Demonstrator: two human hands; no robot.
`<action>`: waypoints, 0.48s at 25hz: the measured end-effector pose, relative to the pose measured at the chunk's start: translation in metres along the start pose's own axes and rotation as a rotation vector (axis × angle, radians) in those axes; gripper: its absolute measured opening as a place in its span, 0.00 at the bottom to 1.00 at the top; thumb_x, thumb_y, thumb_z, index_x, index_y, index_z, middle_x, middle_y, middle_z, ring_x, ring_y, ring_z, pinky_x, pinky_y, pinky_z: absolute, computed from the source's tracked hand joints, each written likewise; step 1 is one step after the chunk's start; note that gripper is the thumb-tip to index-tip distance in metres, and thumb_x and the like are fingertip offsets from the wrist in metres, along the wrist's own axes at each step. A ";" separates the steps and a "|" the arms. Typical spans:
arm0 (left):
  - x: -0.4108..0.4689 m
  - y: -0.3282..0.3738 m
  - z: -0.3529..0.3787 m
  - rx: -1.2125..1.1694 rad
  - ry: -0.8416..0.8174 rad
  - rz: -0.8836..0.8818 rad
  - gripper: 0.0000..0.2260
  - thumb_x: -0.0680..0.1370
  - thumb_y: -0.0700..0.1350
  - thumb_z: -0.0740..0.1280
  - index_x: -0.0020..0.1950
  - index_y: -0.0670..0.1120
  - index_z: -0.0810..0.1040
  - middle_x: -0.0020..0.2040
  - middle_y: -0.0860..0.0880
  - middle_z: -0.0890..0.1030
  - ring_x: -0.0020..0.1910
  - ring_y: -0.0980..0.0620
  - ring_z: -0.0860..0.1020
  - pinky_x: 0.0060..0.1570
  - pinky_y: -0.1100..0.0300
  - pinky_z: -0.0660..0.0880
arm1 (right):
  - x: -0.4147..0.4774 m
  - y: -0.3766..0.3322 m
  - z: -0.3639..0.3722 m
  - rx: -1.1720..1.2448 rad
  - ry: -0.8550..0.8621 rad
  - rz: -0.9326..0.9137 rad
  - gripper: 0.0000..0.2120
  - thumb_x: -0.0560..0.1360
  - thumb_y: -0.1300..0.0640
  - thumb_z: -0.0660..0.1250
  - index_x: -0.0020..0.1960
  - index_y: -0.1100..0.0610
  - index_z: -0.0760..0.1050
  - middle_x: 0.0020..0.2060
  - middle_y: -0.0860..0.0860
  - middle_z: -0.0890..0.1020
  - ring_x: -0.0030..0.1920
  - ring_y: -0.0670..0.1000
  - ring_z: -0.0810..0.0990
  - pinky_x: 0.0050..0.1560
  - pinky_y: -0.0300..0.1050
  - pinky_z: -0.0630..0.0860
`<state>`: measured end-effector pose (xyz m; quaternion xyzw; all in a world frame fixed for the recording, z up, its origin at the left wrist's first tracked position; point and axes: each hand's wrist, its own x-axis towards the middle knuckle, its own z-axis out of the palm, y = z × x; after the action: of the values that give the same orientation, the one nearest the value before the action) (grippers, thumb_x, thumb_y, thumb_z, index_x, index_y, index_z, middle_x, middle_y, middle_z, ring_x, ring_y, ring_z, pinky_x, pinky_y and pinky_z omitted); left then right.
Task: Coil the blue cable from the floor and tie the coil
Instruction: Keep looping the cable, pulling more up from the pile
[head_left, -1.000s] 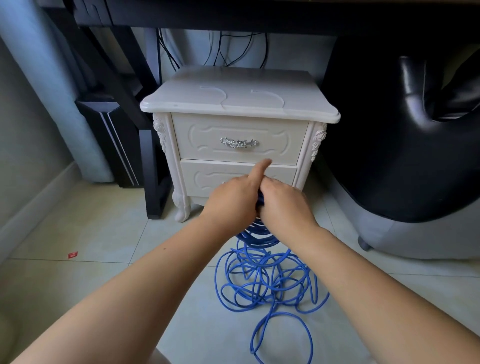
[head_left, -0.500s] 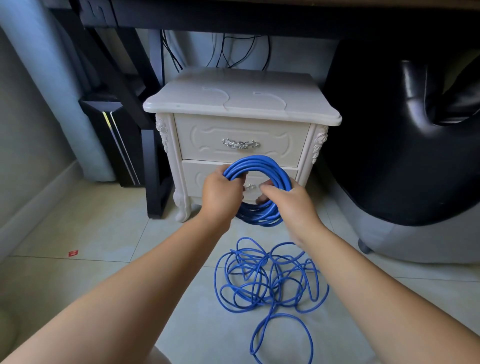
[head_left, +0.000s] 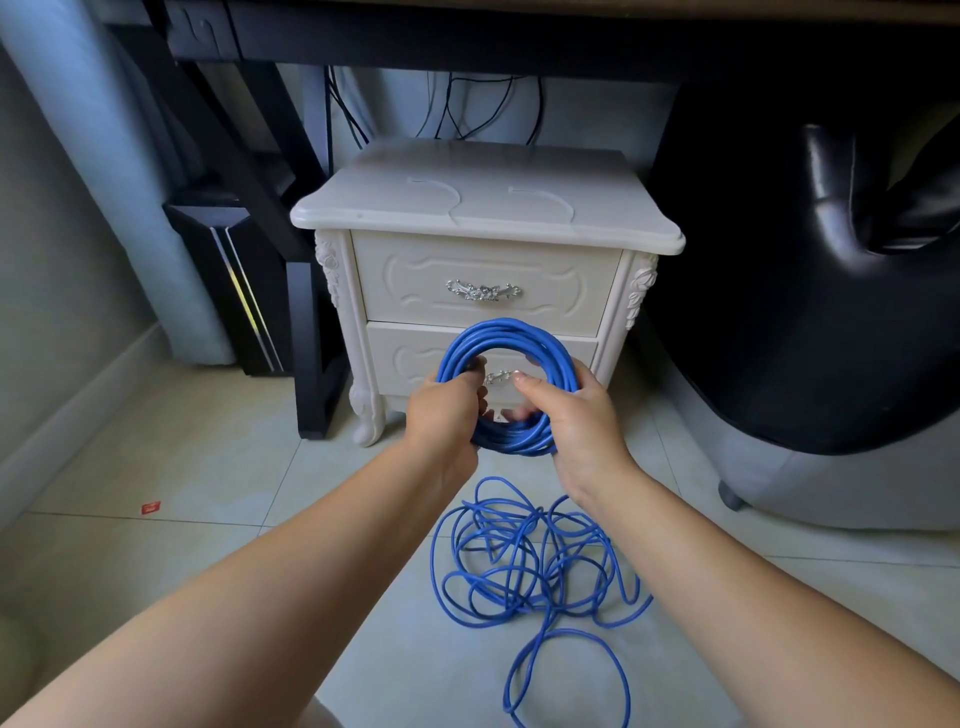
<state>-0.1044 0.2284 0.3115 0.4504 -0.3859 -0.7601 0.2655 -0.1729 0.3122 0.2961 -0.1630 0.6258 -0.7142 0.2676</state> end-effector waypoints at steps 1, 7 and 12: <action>-0.002 0.001 -0.001 0.017 -0.062 -0.022 0.01 0.79 0.41 0.67 0.49 0.45 0.78 0.33 0.49 0.72 0.32 0.53 0.71 0.38 0.59 0.72 | 0.003 -0.002 -0.002 -0.017 0.034 0.014 0.07 0.74 0.63 0.71 0.49 0.56 0.75 0.25 0.48 0.73 0.26 0.47 0.74 0.50 0.57 0.81; -0.006 0.012 -0.007 0.533 -0.260 0.287 0.14 0.74 0.44 0.73 0.58 0.51 0.76 0.44 0.51 0.80 0.43 0.53 0.79 0.44 0.63 0.77 | 0.016 -0.026 -0.019 -0.359 0.130 -0.043 0.11 0.73 0.67 0.62 0.42 0.51 0.74 0.33 0.47 0.73 0.27 0.50 0.74 0.27 0.39 0.72; 0.001 0.018 -0.016 1.039 -0.304 0.872 0.30 0.71 0.40 0.70 0.71 0.56 0.68 0.60 0.54 0.75 0.59 0.58 0.73 0.54 0.66 0.68 | 0.013 -0.033 -0.022 -0.878 -0.037 -0.297 0.11 0.70 0.64 0.65 0.43 0.48 0.73 0.33 0.48 0.77 0.36 0.58 0.78 0.36 0.47 0.74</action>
<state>-0.0891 0.2120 0.3215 0.2114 -0.8783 -0.3556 0.2398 -0.2014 0.3248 0.3234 -0.3615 0.8339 -0.4094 0.0793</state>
